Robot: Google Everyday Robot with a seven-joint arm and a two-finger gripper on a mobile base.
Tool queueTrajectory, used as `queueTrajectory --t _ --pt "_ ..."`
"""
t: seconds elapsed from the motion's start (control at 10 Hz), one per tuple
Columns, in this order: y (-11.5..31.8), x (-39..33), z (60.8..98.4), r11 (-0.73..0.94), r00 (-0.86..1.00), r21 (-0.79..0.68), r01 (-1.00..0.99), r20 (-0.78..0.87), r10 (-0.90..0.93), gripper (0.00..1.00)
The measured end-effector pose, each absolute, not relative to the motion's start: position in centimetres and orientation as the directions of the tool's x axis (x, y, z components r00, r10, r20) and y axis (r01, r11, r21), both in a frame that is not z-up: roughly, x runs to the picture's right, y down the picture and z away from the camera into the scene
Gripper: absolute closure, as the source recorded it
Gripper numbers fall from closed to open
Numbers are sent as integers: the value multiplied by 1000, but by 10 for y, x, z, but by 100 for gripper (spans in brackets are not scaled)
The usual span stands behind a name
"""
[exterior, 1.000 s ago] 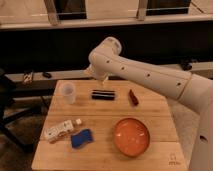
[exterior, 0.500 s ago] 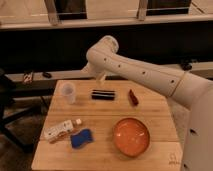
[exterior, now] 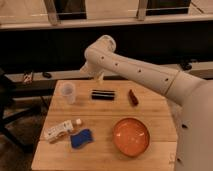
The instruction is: Pick up the ceramic cup
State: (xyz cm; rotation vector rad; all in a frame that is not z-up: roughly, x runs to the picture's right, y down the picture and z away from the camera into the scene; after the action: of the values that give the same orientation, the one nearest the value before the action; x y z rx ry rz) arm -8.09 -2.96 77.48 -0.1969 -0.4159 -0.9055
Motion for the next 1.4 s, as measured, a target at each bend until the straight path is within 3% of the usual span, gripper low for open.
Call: queueTrajectory --t 1.4 --pt "-9 -133 829 543 443 53 838 516 -734 20"
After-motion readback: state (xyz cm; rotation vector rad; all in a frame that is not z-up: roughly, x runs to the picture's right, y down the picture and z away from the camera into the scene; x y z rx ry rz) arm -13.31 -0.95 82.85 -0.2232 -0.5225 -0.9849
